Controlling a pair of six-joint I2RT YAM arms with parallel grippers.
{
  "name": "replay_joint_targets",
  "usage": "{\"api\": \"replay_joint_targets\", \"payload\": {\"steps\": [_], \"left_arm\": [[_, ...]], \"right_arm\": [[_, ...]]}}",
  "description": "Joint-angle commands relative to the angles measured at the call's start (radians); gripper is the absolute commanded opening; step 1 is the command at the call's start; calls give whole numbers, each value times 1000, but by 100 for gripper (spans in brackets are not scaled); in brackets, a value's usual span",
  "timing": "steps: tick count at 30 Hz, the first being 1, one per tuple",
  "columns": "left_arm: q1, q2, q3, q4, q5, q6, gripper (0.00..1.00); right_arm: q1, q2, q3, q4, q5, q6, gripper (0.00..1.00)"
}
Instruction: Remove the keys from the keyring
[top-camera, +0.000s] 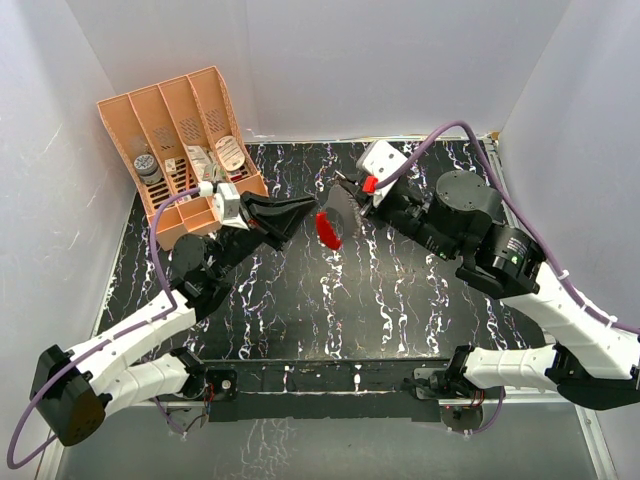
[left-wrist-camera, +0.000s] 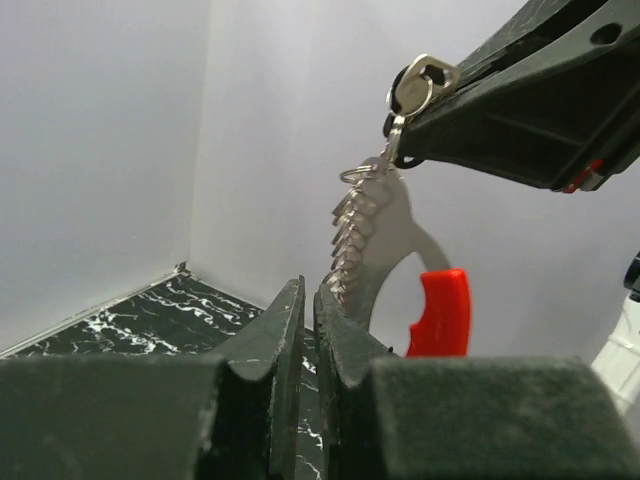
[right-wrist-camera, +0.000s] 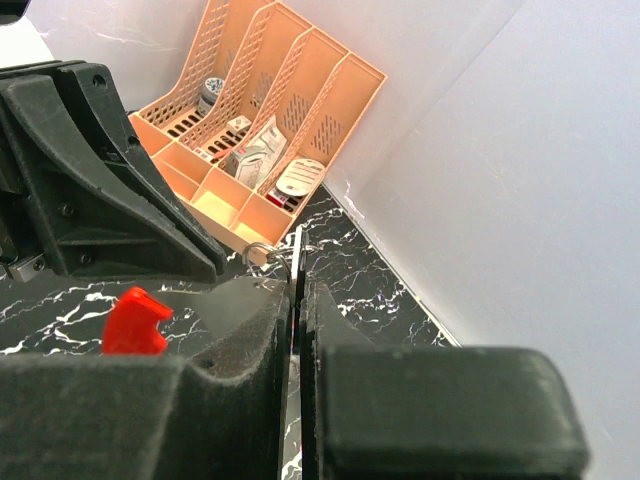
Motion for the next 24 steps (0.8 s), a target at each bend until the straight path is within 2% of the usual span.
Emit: {"api": "replay_joint_targets", "payload": {"steps": [1, 8, 11, 18, 24], "left_arm": [[4, -11, 68, 11, 43, 25, 11], [4, -15, 164, -41, -21, 120, 22], [5, -6, 224, -88, 17, 139, 25], [4, 26, 333, -253, 122, 180, 26], [4, 40, 346, -295, 138, 197, 27]], "right_arm": [[2, 5, 40, 40, 9, -22, 0], [2, 0, 37, 35, -6, -25, 0], [2, -6, 31, 33, -10, -24, 0], [2, -7, 9, 42, -22, -16, 0], [2, -8, -4, 55, -27, -12, 0]]}}
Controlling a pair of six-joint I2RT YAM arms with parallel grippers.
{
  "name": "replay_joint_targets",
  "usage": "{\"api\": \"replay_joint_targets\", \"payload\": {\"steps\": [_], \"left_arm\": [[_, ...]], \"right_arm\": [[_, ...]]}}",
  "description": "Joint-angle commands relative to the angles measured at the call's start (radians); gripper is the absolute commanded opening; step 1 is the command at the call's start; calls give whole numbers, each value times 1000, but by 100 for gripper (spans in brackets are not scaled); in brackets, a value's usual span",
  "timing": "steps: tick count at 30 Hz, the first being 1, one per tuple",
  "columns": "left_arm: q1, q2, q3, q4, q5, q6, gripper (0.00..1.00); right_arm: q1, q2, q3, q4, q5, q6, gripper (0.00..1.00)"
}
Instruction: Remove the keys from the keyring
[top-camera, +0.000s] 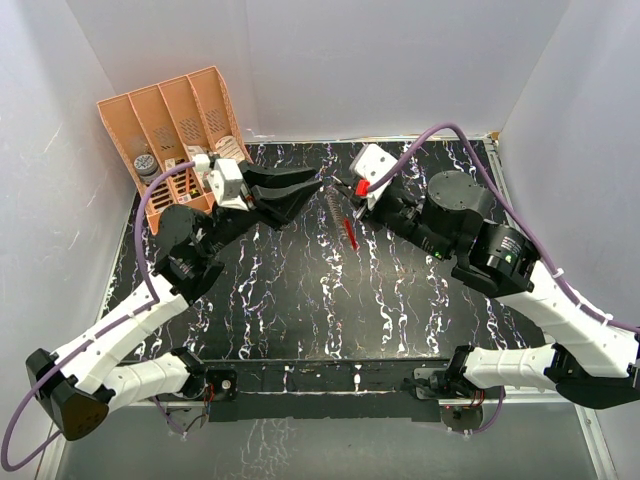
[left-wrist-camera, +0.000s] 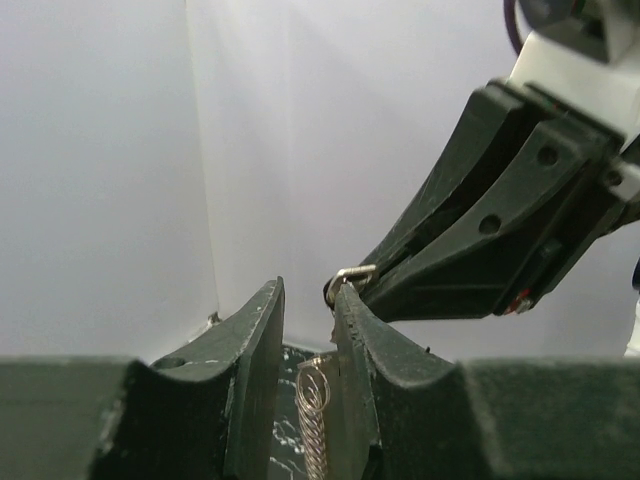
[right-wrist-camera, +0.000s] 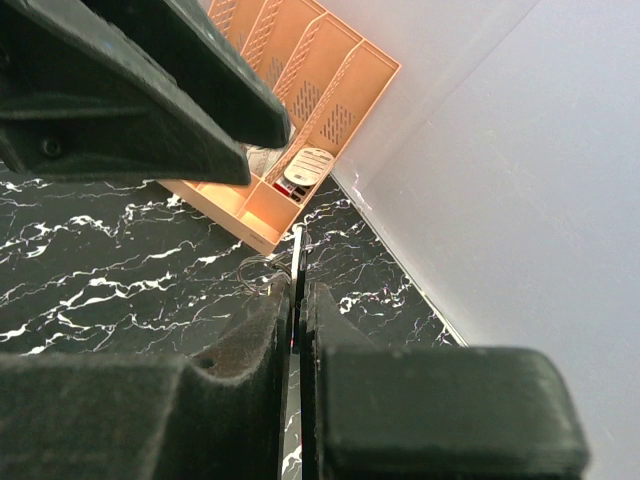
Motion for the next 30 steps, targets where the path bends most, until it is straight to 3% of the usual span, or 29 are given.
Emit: {"api": "replay_joint_targets", "payload": {"steps": [1, 14, 25, 30], "left_arm": [[2, 6, 32, -45, 33, 33, 28], [2, 4, 10, -29, 58, 9, 28], [4, -62, -47, -37, -16, 26, 28], [2, -70, -39, -43, 31, -6, 28]], "right_arm": [[2, -17, 2, 68, -12, 0, 0], [2, -18, -13, 71, -13, 6, 0], [2, -25, -24, 76, -8, 5, 0], [2, -22, -28, 77, -6, 5, 0]]}}
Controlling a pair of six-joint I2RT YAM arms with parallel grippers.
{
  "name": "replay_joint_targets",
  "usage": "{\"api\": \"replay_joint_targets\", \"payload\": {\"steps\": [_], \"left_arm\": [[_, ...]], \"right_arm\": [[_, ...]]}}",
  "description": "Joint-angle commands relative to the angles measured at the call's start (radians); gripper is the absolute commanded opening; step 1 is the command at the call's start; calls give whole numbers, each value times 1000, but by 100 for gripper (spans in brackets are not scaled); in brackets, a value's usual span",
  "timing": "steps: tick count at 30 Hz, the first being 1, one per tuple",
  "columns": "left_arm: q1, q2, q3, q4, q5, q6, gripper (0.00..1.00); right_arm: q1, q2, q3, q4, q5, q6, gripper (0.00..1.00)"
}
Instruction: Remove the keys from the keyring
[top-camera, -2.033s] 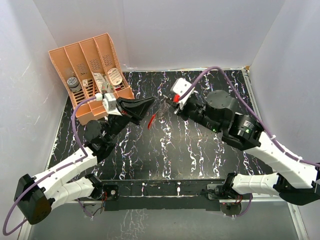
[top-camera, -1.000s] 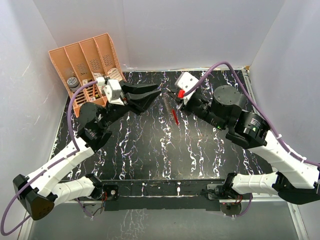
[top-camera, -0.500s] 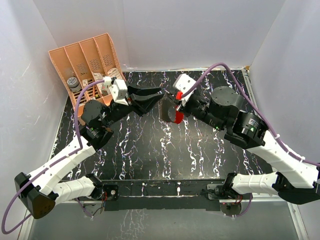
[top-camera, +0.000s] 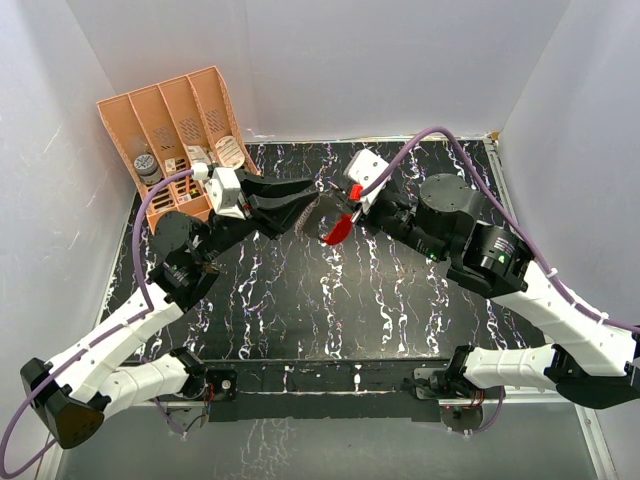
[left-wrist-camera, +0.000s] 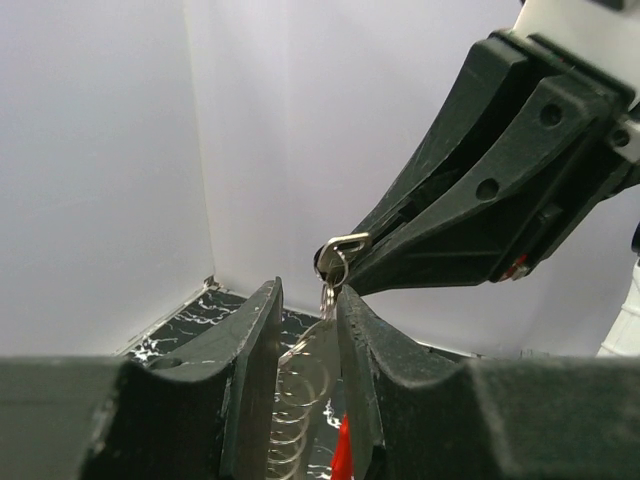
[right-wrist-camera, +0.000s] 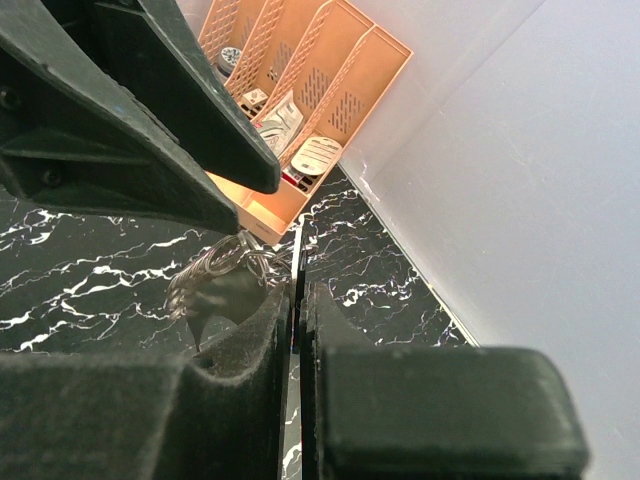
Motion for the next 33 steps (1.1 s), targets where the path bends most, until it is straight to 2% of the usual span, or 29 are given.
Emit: {"api": "replay_joint_targets", "payload": {"steps": [1, 7, 19, 33], "left_arm": [[2, -17, 22, 20, 38, -26, 27], [3, 27, 32, 18, 93, -55, 27], [2, 45, 15, 99, 31, -29, 23], [2, 74, 27, 89, 56, -41, 13]], "right_arm": [[2, -22, 5, 76, -1, 3, 0], [2, -20, 3, 79, -6, 4, 0], [2, -23, 0, 75, -15, 8, 0], [2, -23, 0, 81, -17, 6, 0]]}}
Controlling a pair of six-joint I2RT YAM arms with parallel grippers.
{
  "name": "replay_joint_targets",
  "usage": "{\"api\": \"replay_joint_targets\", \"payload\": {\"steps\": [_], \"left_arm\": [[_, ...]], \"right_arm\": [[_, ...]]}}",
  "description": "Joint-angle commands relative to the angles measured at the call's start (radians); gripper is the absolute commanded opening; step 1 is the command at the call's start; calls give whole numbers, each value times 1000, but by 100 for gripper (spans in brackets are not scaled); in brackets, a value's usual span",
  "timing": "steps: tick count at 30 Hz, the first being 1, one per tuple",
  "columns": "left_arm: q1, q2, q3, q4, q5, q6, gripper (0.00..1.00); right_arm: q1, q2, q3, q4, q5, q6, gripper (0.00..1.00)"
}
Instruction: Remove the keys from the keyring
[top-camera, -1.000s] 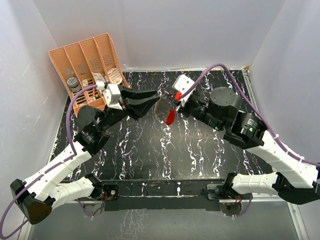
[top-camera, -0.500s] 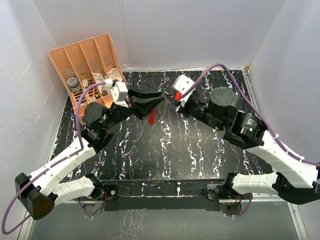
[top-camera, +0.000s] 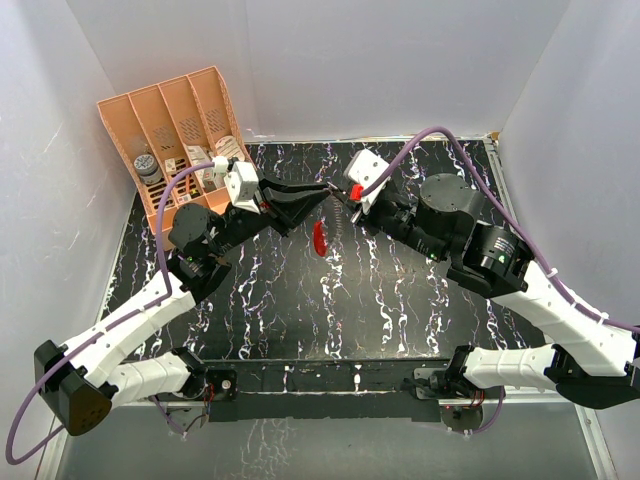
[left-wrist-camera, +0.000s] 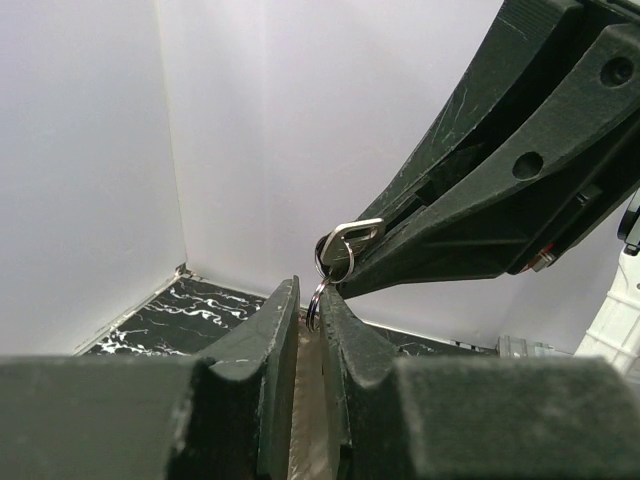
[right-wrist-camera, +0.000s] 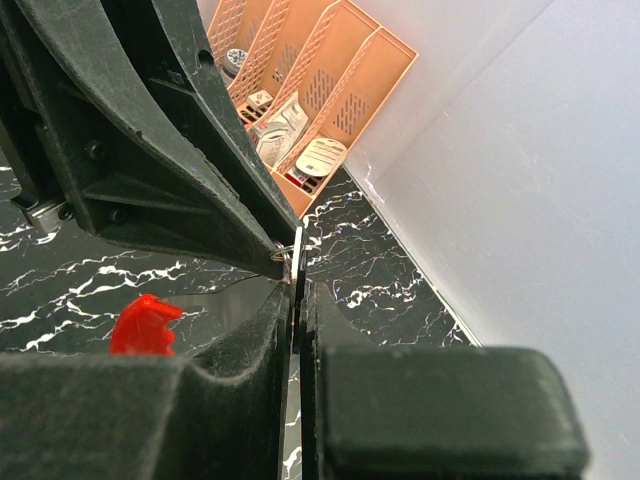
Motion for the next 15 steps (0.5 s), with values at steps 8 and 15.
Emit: {"api": "replay_joint_targets", "payload": {"steps": [8, 15], "left_arm": [[3, -23, 6, 75, -22, 8, 1], [3, -26, -21, 157, -54, -6, 0]], "right_arm": [[2, -14, 2, 77, -15, 3, 0], [2, -20, -1, 76, -6, 6, 0]]}}
